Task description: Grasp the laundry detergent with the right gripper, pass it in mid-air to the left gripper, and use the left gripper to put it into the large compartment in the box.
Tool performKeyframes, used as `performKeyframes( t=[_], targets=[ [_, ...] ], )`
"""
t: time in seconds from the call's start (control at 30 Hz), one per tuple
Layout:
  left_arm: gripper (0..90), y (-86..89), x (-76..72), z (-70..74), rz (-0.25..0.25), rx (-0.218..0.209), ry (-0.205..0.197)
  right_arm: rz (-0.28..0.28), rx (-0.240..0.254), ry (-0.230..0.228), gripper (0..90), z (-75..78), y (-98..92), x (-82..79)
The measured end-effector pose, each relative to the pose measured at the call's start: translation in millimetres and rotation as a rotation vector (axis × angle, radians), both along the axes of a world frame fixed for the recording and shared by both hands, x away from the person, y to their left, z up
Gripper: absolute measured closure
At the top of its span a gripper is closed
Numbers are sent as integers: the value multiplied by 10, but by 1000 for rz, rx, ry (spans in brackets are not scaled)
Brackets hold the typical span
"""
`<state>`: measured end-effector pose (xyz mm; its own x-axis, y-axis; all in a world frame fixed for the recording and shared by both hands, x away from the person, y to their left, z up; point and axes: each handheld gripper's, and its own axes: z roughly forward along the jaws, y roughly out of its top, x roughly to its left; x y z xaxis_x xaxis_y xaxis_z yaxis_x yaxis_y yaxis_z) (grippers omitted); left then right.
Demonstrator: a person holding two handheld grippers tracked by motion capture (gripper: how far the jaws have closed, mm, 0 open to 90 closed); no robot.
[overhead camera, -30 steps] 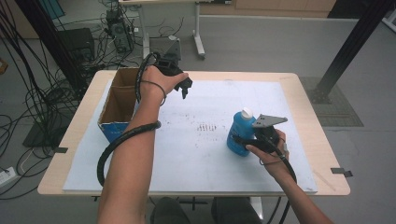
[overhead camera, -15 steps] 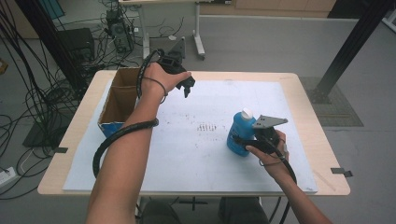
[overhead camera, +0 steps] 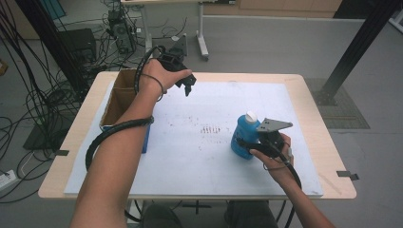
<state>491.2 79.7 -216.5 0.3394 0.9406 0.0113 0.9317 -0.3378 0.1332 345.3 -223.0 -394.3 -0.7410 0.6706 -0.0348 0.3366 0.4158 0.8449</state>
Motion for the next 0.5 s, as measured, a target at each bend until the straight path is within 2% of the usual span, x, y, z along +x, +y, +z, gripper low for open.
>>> performKeyframes(
  t=[0.23, 0.5],
  targets=[
    [53, -19, -9, -21, -33, 7, 10, -8, 1, -4, 444, -3, -2, -9],
    [53, -5, -23, 22, -68, 25, 12, -6, 5, -8, 444, -6, -6, -14]
  ],
)
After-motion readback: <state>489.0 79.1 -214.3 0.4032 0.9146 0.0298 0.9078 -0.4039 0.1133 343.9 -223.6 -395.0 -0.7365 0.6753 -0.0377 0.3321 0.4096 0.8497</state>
